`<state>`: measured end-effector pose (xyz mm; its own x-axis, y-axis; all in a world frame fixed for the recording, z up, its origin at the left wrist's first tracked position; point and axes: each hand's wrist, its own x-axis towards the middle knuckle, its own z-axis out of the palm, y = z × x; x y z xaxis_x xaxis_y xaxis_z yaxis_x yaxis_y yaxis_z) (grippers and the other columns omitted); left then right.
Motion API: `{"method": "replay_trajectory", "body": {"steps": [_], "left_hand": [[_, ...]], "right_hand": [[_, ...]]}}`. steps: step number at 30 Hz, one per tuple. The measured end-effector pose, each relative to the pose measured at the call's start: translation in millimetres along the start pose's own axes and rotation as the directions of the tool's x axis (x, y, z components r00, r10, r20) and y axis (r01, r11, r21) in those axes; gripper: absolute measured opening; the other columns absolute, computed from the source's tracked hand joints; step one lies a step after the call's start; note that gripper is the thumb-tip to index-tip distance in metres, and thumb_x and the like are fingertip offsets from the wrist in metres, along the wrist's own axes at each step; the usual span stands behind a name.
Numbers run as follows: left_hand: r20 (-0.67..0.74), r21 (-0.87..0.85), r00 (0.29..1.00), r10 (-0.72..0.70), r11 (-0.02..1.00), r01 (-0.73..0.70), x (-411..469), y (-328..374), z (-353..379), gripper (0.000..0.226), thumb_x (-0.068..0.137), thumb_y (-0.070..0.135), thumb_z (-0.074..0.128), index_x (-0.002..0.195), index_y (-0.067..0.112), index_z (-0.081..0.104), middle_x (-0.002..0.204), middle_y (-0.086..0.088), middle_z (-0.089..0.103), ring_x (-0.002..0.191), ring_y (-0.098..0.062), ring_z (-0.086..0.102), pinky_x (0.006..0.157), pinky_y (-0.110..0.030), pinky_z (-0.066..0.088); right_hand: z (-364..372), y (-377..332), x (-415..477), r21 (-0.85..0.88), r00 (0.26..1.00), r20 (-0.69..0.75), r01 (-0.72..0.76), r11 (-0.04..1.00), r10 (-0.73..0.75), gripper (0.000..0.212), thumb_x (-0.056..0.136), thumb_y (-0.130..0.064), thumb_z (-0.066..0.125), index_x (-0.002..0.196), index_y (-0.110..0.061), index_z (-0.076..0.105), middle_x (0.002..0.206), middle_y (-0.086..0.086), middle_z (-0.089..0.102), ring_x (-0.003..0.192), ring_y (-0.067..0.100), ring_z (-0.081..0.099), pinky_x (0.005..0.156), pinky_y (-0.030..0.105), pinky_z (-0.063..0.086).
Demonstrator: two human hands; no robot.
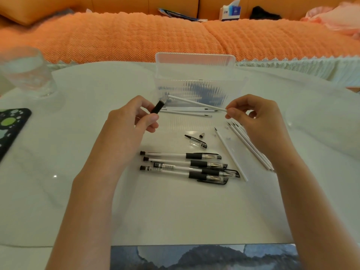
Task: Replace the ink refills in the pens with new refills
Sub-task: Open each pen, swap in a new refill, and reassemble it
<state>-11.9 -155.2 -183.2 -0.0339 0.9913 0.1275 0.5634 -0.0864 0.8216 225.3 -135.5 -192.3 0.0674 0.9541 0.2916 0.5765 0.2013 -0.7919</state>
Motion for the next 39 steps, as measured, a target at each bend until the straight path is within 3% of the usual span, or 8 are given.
{"method": "replay_trajectory", "body": {"steps": [12, 21, 25, 30, 35, 39], "left_hand": [[-0.001, 0.005, 1.0, 0.004, 1.0, -0.004, 0.4, -1.9, -0.9, 0.004, 0.092, 0.02, 0.058, 0.091, 0.024, 0.059, 0.078, 0.008, 0.07, 0.075, -0.002, 0.066, 0.084, -0.034, 0.051], [-0.035, 0.047, 0.999, 0.004, 0.999, -0.003, 1.4, -6.4, -7.4, 0.01, 0.086, 0.021, 0.066, 0.086, 0.031, 0.066, 0.078, 0.012, 0.067, 0.077, 0.004, 0.06, 0.066, -0.004, 0.036], [-0.044, 0.095, 0.999, 0.019, 0.995, -0.015, 1.0, -8.0, -11.6, 0.013, 0.081, 0.02, 0.071, 0.088, 0.031, 0.071, 0.085, 0.013, 0.068, 0.087, 0.003, 0.06, 0.075, -0.009, 0.037], [0.024, 0.108, 1.0, 0.015, 0.994, -0.017, -0.2, -4.9, -6.4, 0.012, 0.08, 0.021, 0.072, 0.087, 0.031, 0.073, 0.086, 0.012, 0.068, 0.091, -0.003, 0.062, 0.085, -0.025, 0.044], [0.157, 0.074, 0.987, 0.041, 0.996, -0.053, -2.4, 3.6, 10.7, 0.011, 0.083, 0.027, 0.068, 0.09, 0.036, 0.07, 0.084, 0.013, 0.067, 0.087, 0.0, 0.061, 0.081, -0.022, 0.045], [0.175, 0.089, 0.98, 0.09, 0.99, -0.107, -3.2, 8.1, 16.0, 0.011, 0.085, 0.03, 0.066, 0.093, 0.038, 0.068, 0.079, 0.017, 0.063, 0.079, 0.0, 0.057, 0.072, -0.021, 0.043]], "right_hand": [[-1.6, -5.5, -1.8, -0.008, 1.0, 0.013, 0.006, 1.0, -0.006, 0.006, 0.088, -0.011, 0.062, 0.086, -0.014, 0.067, 0.074, -0.007, 0.066, 0.055, -0.011, 0.048, 0.058, 0.004, 0.035], [-3.5, 0.5, -0.8, -0.14, 0.998, 0.045, 0.047, 0.989, -0.041, 0.02, 0.087, -0.01, 0.062, 0.08, -0.029, 0.063, 0.082, -0.002, 0.063, 0.069, -0.012, 0.046, 0.065, 0.001, 0.032], [-4.0, -0.4, -1.8, -0.17, 0.996, 0.072, 0.061, 0.984, -0.049, 0.023, 0.087, -0.009, 0.062, 0.08, -0.03, 0.062, 0.082, -0.01, 0.055, 0.072, -0.016, 0.045, 0.067, -0.002, 0.031], [5.8, -8.8, -5.5, -0.097, 0.985, 0.156, 0.084, 0.992, -0.068, 0.014, 0.086, -0.011, 0.063, 0.083, -0.024, 0.067, 0.078, -0.01, 0.061, 0.07, -0.007, 0.048, 0.065, 0.005, 0.035], [23.3, -22.9, -10.7, 0.015, 0.964, 0.251, 0.081, 0.997, -0.082, 0.007, 0.086, -0.014, 0.065, 0.084, -0.018, 0.07, 0.074, -0.008, 0.066, 0.067, -0.004, 0.054, 0.065, 0.007, 0.039], [26.6, -24.8, -10.7, 0.17, 0.97, 0.226, 0.049, 0.984, -0.087, 0.005, 0.081, -0.008, 0.07, 0.085, -0.011, 0.07, 0.069, -0.004, 0.067, 0.062, -0.001, 0.058, 0.064, 0.009, 0.044]]}}
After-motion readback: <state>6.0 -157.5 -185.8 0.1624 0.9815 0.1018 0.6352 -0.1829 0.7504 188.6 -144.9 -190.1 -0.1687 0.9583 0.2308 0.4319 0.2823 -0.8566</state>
